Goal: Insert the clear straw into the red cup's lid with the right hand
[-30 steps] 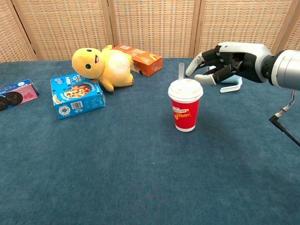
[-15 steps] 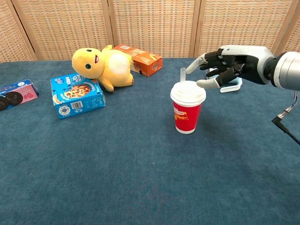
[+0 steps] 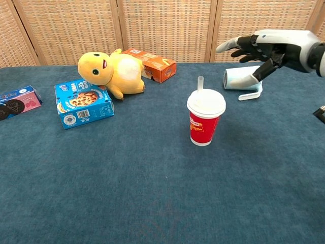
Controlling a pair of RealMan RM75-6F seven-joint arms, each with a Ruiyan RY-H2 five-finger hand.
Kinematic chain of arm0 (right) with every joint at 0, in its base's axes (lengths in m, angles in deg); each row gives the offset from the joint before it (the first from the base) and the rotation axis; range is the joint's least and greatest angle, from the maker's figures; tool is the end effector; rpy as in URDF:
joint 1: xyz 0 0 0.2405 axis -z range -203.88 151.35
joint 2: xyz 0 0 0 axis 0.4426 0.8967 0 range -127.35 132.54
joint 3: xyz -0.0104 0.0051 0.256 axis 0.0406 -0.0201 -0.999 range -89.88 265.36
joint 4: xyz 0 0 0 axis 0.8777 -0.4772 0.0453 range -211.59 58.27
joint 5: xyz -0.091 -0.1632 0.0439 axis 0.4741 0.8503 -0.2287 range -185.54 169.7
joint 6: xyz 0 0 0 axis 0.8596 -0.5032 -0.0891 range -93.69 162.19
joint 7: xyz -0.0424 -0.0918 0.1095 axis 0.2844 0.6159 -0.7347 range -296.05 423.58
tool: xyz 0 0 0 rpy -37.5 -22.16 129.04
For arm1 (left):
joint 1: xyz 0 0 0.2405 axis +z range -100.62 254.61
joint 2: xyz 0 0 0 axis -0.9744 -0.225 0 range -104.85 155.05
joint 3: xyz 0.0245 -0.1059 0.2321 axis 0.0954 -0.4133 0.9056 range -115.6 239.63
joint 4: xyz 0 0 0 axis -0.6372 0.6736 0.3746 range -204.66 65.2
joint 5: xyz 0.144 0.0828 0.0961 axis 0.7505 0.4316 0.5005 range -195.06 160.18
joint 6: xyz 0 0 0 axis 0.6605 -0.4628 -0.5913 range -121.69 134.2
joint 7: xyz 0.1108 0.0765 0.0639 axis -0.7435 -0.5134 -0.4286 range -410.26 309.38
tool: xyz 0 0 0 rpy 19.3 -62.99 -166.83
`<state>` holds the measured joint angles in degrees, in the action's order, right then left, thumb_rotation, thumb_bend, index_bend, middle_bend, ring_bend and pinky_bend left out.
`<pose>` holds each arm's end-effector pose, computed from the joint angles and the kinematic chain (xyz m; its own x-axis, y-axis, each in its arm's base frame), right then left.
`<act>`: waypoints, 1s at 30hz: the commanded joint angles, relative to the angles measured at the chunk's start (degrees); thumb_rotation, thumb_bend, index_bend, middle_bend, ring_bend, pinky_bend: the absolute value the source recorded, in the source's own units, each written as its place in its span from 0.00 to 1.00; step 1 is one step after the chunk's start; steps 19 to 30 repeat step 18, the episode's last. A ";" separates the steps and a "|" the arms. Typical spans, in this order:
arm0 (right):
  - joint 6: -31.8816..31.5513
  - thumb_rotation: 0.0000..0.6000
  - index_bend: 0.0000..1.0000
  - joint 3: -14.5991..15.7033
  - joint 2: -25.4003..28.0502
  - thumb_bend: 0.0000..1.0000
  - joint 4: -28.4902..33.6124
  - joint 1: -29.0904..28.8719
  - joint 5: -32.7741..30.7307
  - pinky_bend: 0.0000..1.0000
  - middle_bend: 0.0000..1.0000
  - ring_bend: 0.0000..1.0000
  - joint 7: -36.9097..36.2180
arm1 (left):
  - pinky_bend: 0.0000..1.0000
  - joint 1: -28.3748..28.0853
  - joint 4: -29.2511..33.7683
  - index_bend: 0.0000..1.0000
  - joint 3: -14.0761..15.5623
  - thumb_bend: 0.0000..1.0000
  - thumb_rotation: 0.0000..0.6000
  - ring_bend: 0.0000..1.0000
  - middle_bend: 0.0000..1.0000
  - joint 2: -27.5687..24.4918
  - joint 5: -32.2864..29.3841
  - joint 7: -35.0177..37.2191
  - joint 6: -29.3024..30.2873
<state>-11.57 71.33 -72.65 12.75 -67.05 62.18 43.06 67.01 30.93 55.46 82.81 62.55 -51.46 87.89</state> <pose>-0.1482 -0.3654 0.0692 -0.0652 -0.4277 0.9015 -0.9592 -0.2221 -0.1748 -0.2757 0.2199 0.2035 0.3635 -0.0289 0.9312 0.9314 -0.0104 -0.3639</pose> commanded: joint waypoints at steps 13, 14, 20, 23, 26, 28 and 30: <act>-34.60 1.00 0.00 12.32 12.03 0.00 6.93 18.88 18.99 0.00 0.00 0.00 33.79 | 0.00 1.64 0.62 0.00 1.14 0.00 1.00 0.00 0.00 0.01 1.19 -0.81 2.03; -37.27 1.00 0.00 13.31 11.97 0.00 6.78 20.71 20.50 0.00 0.00 0.00 34.54 | 0.00 1.76 0.67 0.00 1.35 0.00 1.00 0.00 0.00 0.03 1.26 -0.78 1.95; -44.64 1.00 0.00 16.75 11.47 0.00 7.85 26.51 25.15 0.00 0.00 0.00 37.58 | 0.00 2.22 1.03 0.00 2.40 0.00 1.00 0.00 0.00 -0.22 2.71 -0.33 1.96; -44.64 1.00 0.00 16.75 11.47 0.00 7.85 26.51 25.15 0.00 0.00 0.00 37.58 | 0.00 2.22 1.03 0.00 2.40 0.00 1.00 0.00 0.00 -0.22 2.71 -0.33 1.96; -44.64 1.00 0.00 16.75 11.47 0.00 7.85 26.51 25.15 0.00 0.00 0.00 37.58 | 0.00 2.22 1.03 0.00 2.40 0.00 1.00 0.00 0.00 -0.22 2.71 -0.33 1.96; -44.64 1.00 0.00 16.75 11.47 0.00 7.85 26.51 25.15 0.00 0.00 0.00 37.58 | 0.00 2.22 1.03 0.00 2.40 0.00 1.00 0.00 0.00 -0.22 2.71 -0.33 1.96; -44.64 1.00 0.00 16.75 11.47 0.00 7.85 26.51 25.15 0.00 0.00 0.00 37.58 | 0.00 2.22 1.03 0.00 2.40 0.00 1.00 0.00 0.00 -0.22 2.71 -0.33 1.96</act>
